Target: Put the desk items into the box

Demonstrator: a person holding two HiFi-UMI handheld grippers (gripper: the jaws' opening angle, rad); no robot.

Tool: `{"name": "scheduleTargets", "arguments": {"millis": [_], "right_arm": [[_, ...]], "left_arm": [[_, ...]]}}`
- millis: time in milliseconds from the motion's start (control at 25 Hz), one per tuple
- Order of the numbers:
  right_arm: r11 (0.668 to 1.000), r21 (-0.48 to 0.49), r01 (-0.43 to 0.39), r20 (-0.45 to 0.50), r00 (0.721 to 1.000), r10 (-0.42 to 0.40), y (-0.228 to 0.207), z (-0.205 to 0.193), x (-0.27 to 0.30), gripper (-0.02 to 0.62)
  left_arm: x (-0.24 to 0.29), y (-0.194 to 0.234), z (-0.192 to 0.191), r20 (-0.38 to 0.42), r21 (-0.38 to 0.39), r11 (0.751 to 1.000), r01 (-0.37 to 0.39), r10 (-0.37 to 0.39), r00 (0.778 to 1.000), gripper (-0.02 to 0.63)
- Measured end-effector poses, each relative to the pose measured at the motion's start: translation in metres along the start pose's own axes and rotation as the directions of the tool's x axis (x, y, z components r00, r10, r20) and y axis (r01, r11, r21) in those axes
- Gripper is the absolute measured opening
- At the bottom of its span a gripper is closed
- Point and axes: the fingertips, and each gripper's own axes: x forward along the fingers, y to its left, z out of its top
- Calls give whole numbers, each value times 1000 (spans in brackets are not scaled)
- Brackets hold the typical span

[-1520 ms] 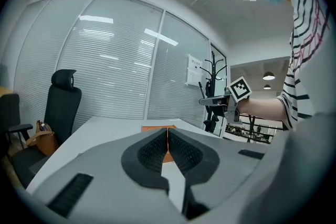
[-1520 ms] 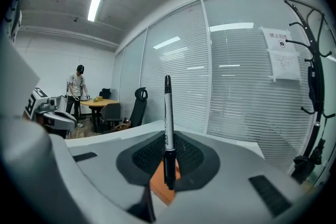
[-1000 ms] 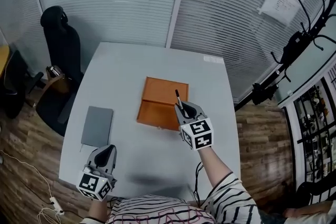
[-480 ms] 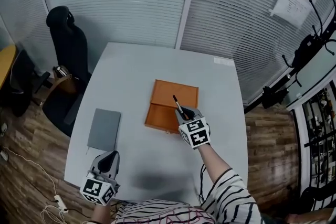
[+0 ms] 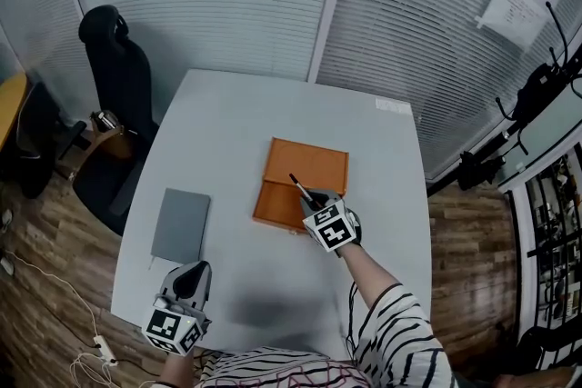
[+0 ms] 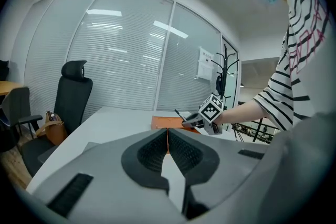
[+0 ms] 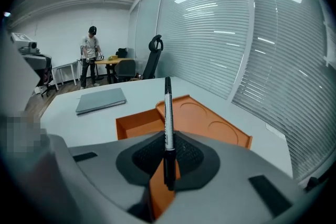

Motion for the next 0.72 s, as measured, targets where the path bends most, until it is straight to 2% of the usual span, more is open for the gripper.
{"name": "scheduleTargets", "arguments": {"millis": [240, 720], "right_arm": [[997, -61, -40, -129, 991, 32, 6, -23, 22, 58], [987, -123, -101, -269, 961, 65, 13, -48, 50, 58]], "left_arm": [[3, 4, -4, -15, -6, 1000, -4, 4, 1000, 26], [11, 7, -5, -22, -8, 1000, 3, -3, 1000, 26]]}}
